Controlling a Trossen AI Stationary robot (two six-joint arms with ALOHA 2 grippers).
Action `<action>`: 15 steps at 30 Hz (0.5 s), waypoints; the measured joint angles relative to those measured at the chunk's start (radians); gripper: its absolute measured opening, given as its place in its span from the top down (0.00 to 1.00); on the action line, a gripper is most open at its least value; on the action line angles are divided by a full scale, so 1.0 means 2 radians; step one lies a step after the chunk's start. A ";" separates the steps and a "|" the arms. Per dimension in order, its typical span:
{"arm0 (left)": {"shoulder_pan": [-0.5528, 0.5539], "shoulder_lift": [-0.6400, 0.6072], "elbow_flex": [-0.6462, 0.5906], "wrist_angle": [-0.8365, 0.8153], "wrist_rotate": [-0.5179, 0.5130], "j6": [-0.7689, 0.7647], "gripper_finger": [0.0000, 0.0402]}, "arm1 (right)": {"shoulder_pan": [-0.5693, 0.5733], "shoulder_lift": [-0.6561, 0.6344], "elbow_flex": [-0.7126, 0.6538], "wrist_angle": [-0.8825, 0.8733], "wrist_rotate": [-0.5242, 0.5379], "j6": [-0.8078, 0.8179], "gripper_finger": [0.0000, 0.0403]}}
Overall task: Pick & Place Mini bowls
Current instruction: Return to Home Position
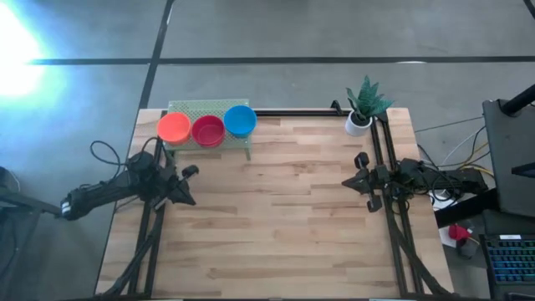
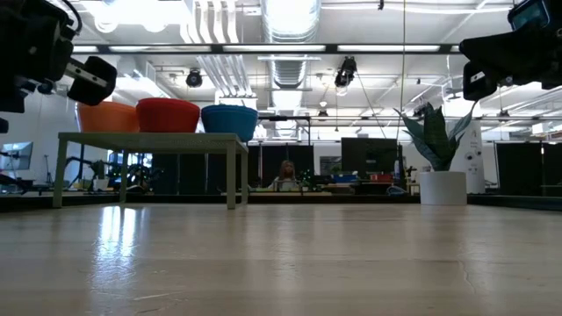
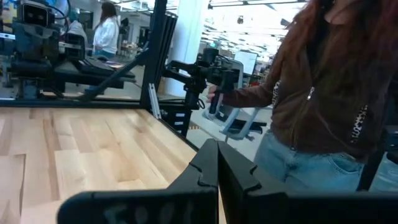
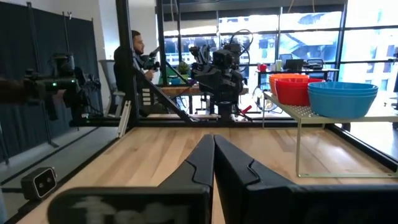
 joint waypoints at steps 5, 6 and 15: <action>0.000 0.000 0.000 0.000 0.000 0.013 1.00 | 0.000 0.000 0.000 0.000 0.000 0.000 0.98; 0.000 0.000 0.000 0.000 -0.002 0.035 1.00 | 0.000 0.000 0.000 0.000 0.000 0.000 0.98; 0.000 0.000 0.000 -0.006 -0.069 0.199 1.00 | 0.000 0.000 0.000 0.000 0.004 -0.001 0.98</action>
